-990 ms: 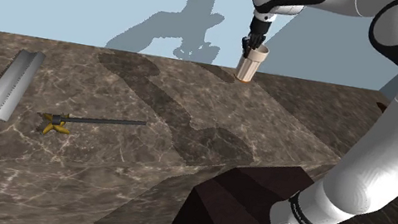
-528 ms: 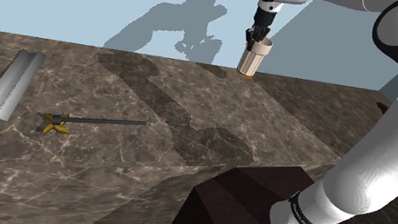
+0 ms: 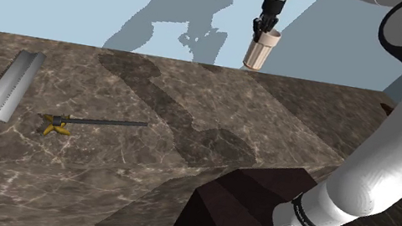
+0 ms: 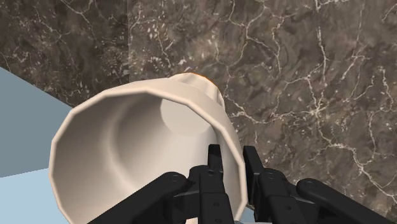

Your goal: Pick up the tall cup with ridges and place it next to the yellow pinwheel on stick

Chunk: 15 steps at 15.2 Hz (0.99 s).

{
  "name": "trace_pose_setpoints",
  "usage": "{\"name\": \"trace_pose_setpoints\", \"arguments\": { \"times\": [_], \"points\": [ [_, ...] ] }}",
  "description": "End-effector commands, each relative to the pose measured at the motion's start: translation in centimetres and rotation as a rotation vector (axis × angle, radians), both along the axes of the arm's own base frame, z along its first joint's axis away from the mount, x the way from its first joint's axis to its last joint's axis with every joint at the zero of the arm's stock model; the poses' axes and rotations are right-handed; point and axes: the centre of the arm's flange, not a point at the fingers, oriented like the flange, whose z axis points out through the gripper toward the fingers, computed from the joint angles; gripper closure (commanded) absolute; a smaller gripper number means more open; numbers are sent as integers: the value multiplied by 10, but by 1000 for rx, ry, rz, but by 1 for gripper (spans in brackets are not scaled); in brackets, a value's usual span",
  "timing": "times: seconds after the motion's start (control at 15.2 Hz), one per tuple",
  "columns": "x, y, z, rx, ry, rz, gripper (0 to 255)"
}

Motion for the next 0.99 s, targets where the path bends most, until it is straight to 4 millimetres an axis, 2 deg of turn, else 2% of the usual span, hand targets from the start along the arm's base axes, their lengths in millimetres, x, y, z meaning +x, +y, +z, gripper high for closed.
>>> {"name": "trace_pose_setpoints", "arguments": {
  "times": [0.0,0.92],
  "points": [
    [0,0,12,0,-1,0,255],
    [0,0,86,0,-1,0,255]
  ]
}}
